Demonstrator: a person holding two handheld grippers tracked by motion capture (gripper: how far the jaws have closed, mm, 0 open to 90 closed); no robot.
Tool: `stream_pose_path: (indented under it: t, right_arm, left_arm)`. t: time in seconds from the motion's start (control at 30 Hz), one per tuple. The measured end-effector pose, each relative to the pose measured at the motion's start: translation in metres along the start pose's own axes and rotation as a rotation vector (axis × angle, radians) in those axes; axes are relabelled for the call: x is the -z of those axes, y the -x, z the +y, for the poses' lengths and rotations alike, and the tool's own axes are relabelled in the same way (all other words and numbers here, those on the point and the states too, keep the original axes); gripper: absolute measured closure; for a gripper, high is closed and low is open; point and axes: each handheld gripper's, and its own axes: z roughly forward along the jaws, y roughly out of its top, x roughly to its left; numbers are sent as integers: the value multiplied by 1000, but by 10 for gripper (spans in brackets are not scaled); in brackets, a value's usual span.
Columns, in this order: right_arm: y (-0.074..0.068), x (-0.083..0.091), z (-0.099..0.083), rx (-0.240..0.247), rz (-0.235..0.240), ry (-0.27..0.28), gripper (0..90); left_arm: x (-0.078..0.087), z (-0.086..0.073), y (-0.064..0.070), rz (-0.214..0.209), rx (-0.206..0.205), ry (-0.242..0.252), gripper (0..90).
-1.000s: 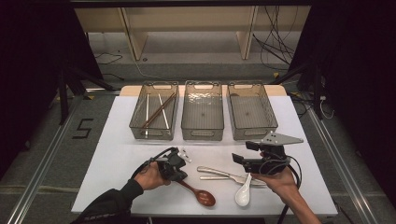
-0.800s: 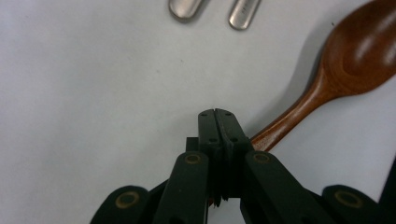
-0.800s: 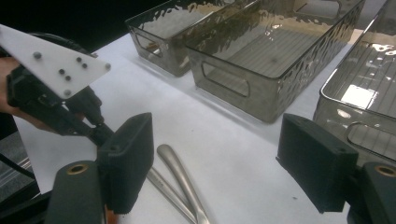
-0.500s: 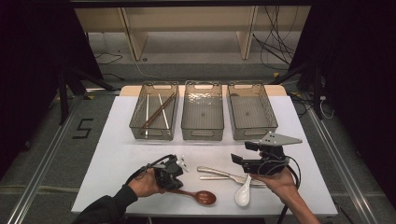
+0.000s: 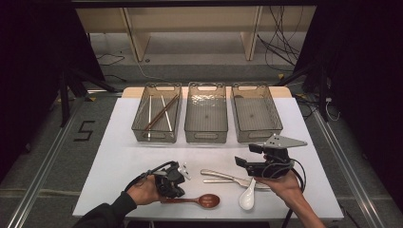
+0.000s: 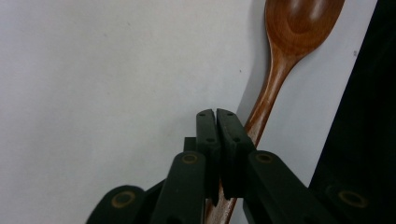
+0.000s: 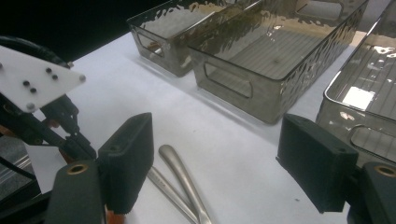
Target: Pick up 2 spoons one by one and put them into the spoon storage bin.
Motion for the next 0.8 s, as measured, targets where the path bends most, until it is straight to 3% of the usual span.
stream_pose_path:
  t: [0.07,0.13,0.27,0.33,0.8]
  right_arm:
    - [0,0,0,1,-1,-1,278]
    - [0,0,0,-2,0,1,278]
    - [0,-1,0,2,1,-4,278]
    - [0,0,0,2,0,-2,278]
    - [-2,0,1,4,0,-3,278]
  left_arm:
    - [2,1,1,-10,5,19,811]
    - [4,2,2,-10,1,24,707]
    - [0,2,2,-12,32,4,496]
    - [-1,2,3,-6,20,0,430]
    - [-1,7,11,13,-9,21,256]
